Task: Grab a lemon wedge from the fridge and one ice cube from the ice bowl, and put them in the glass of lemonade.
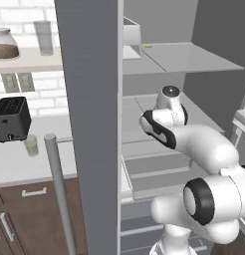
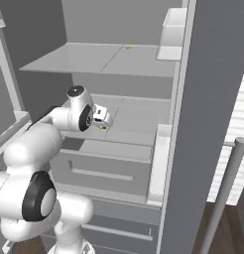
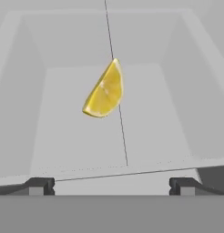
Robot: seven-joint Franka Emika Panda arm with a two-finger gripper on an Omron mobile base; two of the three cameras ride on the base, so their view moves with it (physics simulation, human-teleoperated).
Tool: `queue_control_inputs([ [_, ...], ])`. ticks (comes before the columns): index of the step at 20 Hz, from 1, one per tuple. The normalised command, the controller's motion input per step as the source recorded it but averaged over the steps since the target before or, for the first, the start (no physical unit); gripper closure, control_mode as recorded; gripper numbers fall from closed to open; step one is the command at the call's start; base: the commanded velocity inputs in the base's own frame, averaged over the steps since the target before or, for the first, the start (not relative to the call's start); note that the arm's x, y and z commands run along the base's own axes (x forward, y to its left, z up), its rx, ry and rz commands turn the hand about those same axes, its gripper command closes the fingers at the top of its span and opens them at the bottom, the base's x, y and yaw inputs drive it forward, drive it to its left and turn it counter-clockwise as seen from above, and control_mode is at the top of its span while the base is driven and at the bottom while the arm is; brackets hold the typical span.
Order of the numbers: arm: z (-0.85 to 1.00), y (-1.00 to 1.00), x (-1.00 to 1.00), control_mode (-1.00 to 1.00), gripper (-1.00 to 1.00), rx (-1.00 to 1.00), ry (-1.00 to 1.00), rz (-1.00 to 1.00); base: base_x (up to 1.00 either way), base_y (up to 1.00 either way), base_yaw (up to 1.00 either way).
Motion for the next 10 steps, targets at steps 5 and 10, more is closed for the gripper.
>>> queue_control_inputs([
  [5,-0.06,0.00,0.55,-1.00,-1.00,0.00,0.00,0.00,0.00,0.00,0.00],
  [10,-0.08,0.00,0.35,-1.00,-1.00,0.00,0.00,0.00,0.00,0.00,0.00],
])
